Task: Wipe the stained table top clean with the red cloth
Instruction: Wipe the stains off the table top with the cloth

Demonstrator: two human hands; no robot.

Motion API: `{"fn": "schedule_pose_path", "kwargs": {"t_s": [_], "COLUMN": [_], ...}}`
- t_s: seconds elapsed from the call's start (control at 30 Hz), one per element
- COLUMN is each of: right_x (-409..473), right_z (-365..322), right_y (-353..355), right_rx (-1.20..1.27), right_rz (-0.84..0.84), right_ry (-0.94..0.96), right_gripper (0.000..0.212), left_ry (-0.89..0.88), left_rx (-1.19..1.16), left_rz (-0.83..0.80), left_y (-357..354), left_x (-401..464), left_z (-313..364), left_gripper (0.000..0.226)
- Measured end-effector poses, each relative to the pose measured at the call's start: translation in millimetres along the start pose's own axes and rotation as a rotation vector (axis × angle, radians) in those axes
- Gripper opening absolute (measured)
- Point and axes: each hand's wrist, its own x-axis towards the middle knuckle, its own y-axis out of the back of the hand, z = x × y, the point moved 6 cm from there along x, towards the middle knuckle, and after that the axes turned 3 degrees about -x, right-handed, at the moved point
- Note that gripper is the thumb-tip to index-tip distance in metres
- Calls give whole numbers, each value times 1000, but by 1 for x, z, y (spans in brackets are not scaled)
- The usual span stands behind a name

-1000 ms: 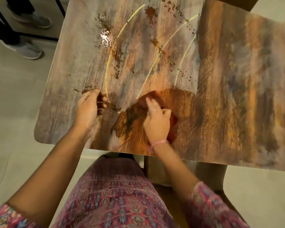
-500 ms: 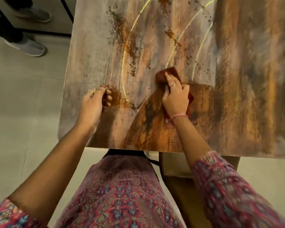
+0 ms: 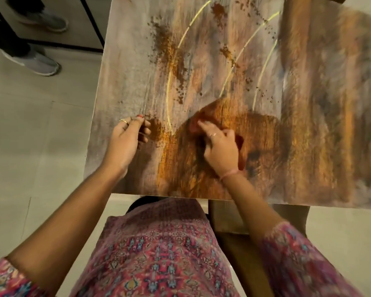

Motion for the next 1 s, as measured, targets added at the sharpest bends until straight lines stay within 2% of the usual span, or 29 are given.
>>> {"fn": "schedule_pose_path", "kwargs": {"t_s": [0.1,0.17,0.2,0.3,0.37,0.4,0.47,0.53,0.63,0.7,0.77,0.9,1.0], "right_x": [43,29,10,-75,-93,-79,-24,40,106,110,84,-20,-21], "right_z": [39,17,-5,-65,-62,-47,0,74,189,201,162,70,82], "right_y": [15,7,-5,-38,-37,-31,-11,17,60,64,51,17,22], "right_rx": [107,0,-38,-31,-35,-36,-35,-20,46,36,-39,-77,-146], "right_rz": [115,139,95,-158,-226,-239,-135,37,167,201,205,39,-19], "right_ry": [-350,-352,-254,245,474,507,371,46,-450,-573,-474,-49,78], "right_gripper": [47,47,49,54,50,49,53,55,48,47,49,46,46], "left_ry": [-13,-18,-23,-4,18,23,14,-3,-44,-79,-138,-285,-368], "left_rx": [7,-6,-16,-35,-23,-21,32,112,182,246,299,453,558], "left_rz": [-11,16,32,62,40,20,-24,-72,-130,-159,-180,-192,-244], "left_y": [-7,-9,-13,-31,-48,-58,-78,-100,-130,-141,-152,-176,-191], "left_x": [-2,-2,-1,3,5,6,7,5,0,-4,-7,-4,1], "left_z": [1,-1,-2,-9,-13,-15,-17,-19,-21,-23,-25,-25,-27], "left_gripper": [28,28,28,28,30,30,30,30,29,28,28,29,35]}}
